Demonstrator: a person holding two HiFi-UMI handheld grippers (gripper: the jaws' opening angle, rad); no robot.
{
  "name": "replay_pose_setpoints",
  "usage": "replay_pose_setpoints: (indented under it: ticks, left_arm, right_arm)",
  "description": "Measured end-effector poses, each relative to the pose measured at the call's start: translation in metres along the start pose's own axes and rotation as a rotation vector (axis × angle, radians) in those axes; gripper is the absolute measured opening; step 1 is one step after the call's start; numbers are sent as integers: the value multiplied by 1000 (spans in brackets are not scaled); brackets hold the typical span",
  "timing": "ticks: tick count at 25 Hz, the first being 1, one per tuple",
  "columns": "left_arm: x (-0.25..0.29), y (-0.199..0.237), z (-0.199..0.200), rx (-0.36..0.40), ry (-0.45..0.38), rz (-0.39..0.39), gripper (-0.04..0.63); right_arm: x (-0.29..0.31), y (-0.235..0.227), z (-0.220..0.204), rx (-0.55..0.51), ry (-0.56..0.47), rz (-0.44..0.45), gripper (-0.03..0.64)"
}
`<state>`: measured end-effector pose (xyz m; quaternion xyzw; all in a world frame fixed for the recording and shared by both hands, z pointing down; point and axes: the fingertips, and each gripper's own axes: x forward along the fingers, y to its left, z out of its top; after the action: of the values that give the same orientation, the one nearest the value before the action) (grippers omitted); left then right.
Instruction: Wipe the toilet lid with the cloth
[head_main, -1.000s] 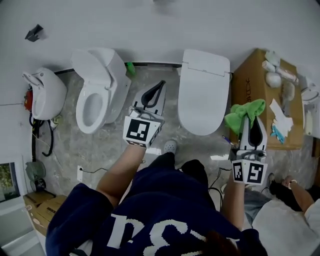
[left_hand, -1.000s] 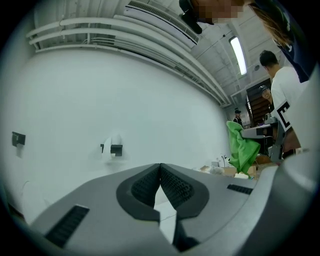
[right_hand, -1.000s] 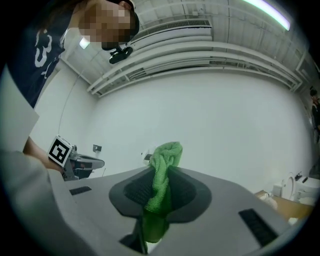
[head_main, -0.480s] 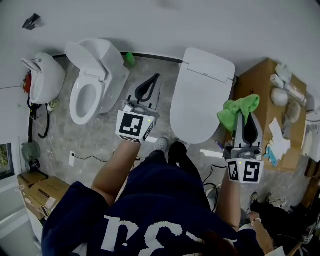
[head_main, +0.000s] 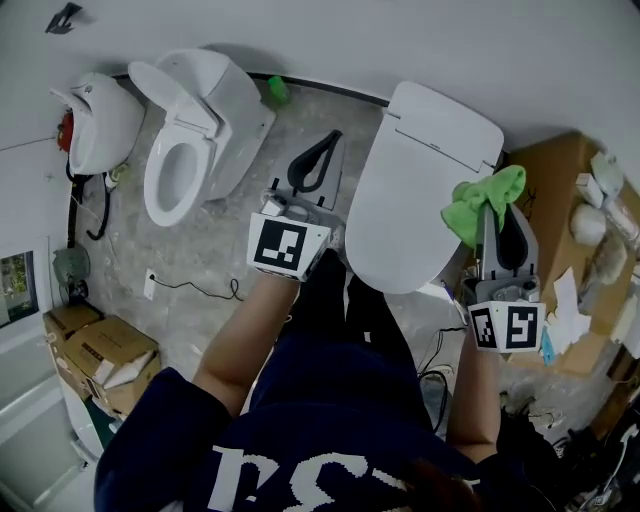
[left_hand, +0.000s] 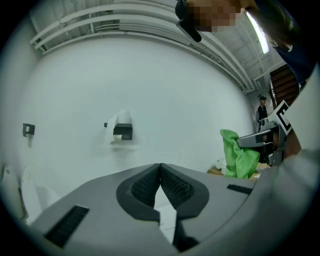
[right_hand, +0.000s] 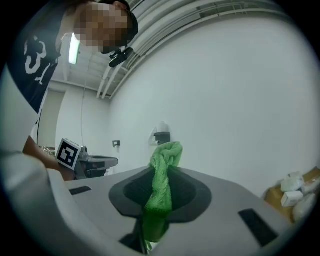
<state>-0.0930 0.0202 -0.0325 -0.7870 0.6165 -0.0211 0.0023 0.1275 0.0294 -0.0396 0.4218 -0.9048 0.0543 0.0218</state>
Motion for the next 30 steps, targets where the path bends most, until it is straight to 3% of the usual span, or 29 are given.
replay_pose_setpoints:
  ticks: [4, 7, 10, 16, 24, 30]
  left_arm:
    - [33, 16, -18, -27, -21, 20, 20]
    - [58, 32, -40, -55, -20, 27, 20]
    - [86, 45, -78, -76, 18, 10, 20]
    - [142, 73, -163, -85, 81, 0, 19]
    - [172, 88, -269, -105, 154, -47, 20]
    - [163, 98, -321, -126, 208, -57, 20]
  right_arm:
    - [49, -13, -45, 70, 70, 11, 91]
    - [96, -26, -101, 145, 166, 32, 91]
    - [133, -37, -166, 211, 277, 15, 91]
    - [208, -45, -250, 302, 348, 20, 91]
    - [293, -28, -393, 318, 516, 42, 92]
    - [322, -31, -474, 259, 641, -46, 92]
